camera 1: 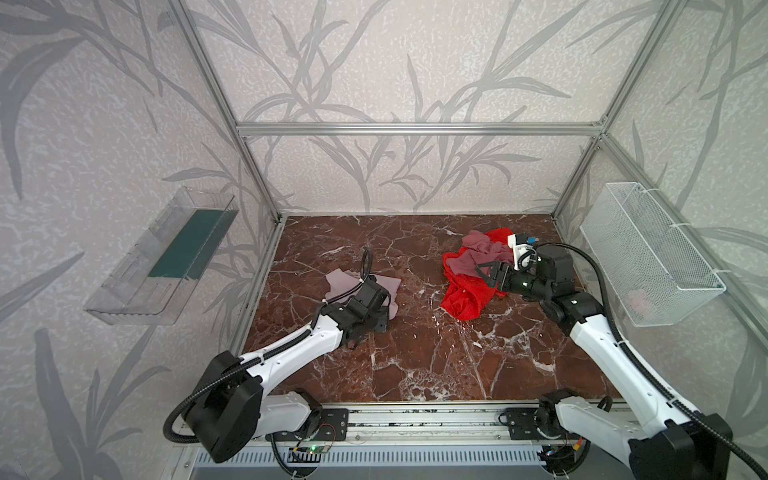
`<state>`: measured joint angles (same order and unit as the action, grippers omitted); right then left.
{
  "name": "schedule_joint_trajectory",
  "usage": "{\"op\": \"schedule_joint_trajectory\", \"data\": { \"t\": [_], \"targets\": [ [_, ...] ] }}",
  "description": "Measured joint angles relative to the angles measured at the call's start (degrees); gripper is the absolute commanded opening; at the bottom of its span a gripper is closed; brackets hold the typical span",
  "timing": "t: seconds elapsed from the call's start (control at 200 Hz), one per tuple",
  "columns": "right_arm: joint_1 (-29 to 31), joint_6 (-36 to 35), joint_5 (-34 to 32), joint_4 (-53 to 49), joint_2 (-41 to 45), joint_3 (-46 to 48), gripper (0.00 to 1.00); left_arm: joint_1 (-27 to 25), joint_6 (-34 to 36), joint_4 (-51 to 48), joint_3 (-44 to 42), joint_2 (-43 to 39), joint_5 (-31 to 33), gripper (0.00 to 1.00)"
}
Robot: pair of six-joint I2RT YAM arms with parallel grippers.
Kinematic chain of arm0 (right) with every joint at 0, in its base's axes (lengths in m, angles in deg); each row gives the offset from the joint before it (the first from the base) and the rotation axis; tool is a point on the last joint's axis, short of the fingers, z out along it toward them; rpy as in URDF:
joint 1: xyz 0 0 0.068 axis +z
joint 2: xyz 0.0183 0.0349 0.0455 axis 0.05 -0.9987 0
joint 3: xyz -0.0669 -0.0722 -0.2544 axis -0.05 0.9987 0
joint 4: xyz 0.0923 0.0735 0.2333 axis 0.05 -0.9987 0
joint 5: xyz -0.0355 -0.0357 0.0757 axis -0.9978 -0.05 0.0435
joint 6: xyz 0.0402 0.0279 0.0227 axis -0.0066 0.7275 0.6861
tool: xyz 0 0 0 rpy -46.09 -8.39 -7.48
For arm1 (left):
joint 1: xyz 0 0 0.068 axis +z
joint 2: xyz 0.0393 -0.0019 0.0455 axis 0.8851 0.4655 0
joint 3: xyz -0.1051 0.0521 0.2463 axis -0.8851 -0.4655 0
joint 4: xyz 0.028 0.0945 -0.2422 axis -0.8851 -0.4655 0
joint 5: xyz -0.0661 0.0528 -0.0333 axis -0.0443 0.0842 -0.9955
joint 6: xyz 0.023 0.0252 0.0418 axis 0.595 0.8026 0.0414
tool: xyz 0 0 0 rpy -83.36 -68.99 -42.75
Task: Pick out a specific cloth from the pile
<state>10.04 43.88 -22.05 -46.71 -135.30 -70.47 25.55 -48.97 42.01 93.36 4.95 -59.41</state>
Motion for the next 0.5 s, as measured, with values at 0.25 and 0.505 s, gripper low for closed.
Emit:
{"op": "schedule_joint_trajectory", "data": {
  "t": [0.25,0.505],
  "targets": [
    [0.0,0.1,0.1,0.0,0.0,0.0,0.68,0.0,-0.3,3.9,-0.9,6.8,-0.3,0.62],
    [0.0,0.1,0.1,0.0,0.0,0.0,0.68,0.0,-1.0,8.3,-0.9,12.3,0.3,0.57]
  ]
}}
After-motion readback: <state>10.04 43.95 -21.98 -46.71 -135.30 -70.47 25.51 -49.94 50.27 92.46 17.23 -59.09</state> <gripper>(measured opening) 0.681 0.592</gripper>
